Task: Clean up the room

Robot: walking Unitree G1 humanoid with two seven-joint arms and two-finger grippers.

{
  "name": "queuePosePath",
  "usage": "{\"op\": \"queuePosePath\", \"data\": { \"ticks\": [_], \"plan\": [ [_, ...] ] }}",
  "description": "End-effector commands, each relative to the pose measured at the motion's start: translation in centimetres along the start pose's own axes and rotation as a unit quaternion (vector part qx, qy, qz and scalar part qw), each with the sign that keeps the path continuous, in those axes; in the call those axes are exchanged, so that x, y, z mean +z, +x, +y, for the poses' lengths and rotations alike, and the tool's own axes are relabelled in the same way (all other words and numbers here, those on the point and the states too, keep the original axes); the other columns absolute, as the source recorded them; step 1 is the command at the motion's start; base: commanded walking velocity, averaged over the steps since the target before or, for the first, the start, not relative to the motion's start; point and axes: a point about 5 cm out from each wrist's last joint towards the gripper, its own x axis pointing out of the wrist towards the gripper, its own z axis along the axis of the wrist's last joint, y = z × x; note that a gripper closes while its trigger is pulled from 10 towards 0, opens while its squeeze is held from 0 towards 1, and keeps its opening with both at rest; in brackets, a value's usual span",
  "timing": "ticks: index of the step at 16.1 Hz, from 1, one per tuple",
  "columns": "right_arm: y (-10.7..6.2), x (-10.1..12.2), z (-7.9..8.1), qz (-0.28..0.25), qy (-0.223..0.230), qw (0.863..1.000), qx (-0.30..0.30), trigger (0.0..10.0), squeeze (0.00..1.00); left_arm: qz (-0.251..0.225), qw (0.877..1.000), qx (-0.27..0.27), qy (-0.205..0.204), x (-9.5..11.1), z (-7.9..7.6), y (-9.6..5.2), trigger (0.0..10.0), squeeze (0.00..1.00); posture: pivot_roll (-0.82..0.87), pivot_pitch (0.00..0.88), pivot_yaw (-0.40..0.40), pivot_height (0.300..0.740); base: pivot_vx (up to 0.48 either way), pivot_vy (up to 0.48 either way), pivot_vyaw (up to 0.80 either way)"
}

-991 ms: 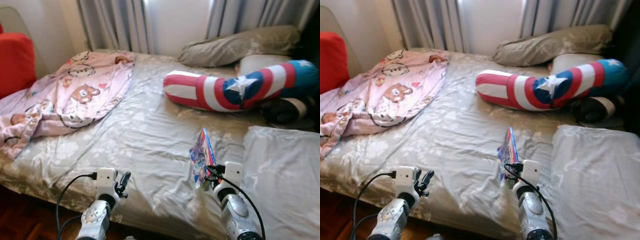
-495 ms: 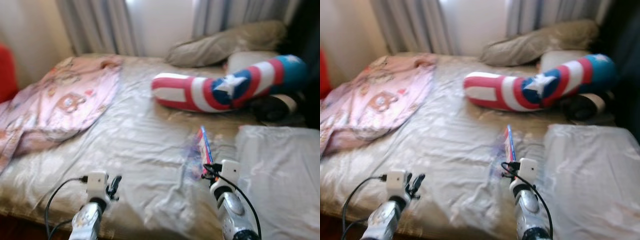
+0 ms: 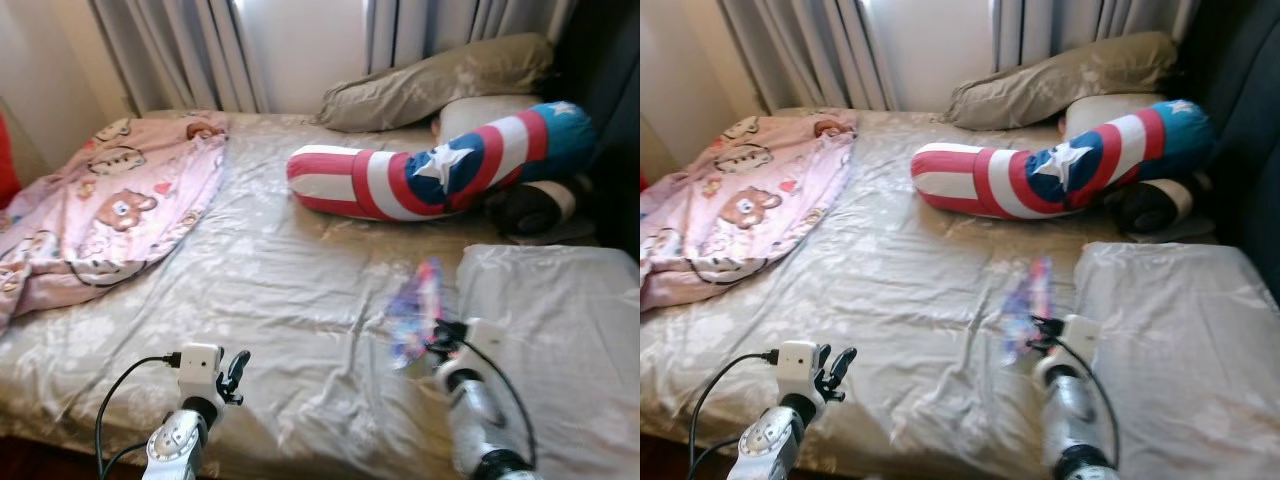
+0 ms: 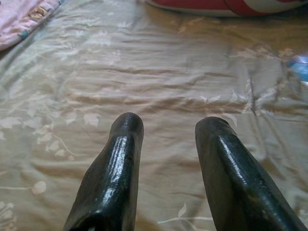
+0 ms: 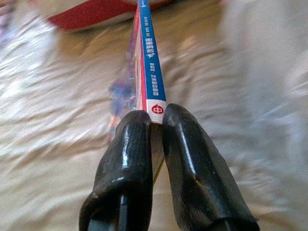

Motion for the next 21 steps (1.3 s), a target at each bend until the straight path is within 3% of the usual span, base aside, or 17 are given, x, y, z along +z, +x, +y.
{"op": "queuePosePath", "data": {
  "ticks": [1,3,7,10,16,18,21],
  "plan": [
    [0.6,1.1,0.8,-0.017,0.002,1.0,0.021,10.0,0.0,-0.002,1.0,-0.003,0.009,-0.1,0.3,-0.4,10.0,0.0,0.09,0.068,0.065,0.667,0.0,0.0,0.0],
    [0.9,1.4,2.0,-0.024,0.02,0.999,0.044,10.0,0.0,-0.008,1.0,-0.004,0.015,0.0,0.7,-1.0,10.0,0.0,0.11,0.096,0.078,0.667,0.0,0.0,0.0],
    [1.0,0.9,2.8,-0.008,0.081,0.996,0.044,10.0,0.0,-0.013,0.999,-0.007,0.029,0.1,1.6,-2.7,10.0,0.0,0.18,0.142,0.11,0.667,0.0,0.0,0.0],
    [0.9,0.3,3.4,0.002,0.082,0.995,0.049,10.0,0.0,-0.003,0.999,-0.013,0.041,0.1,2.3,-3.8,10.0,0.0,0.19,0.175,0.137,0.667,0.0,0.0,0.0],
    [-0.3,-1.9,1.1,0.037,0.069,0.997,0.009,10.0,0.0,0.023,0.998,-0.028,0.05,0.0,2.3,-4.7,10.0,0.0,0.19,0.208,0.165,0.667,0.0,0.0,0.0],
    [-0.7,-2.1,-0.2,0.038,0.059,0.997,-0.025,10.0,0.0,0.03,0.998,-0.03,0.051,-0.1,2.3,-5.2,10.0,0.0,0.2,0.218,0.17,0.667,0.0,0.0,0.0],
    [-0.9,-2.2,-0.9,0.039,0.052,0.997,-0.044,10.0,0.0,0.034,0.998,-0.03,0.053,0.1,2.4,-5.3,10.0,0.0,0.19,0.224,0.171,0.667,0.0,0.0,0.0]
  ]
}}
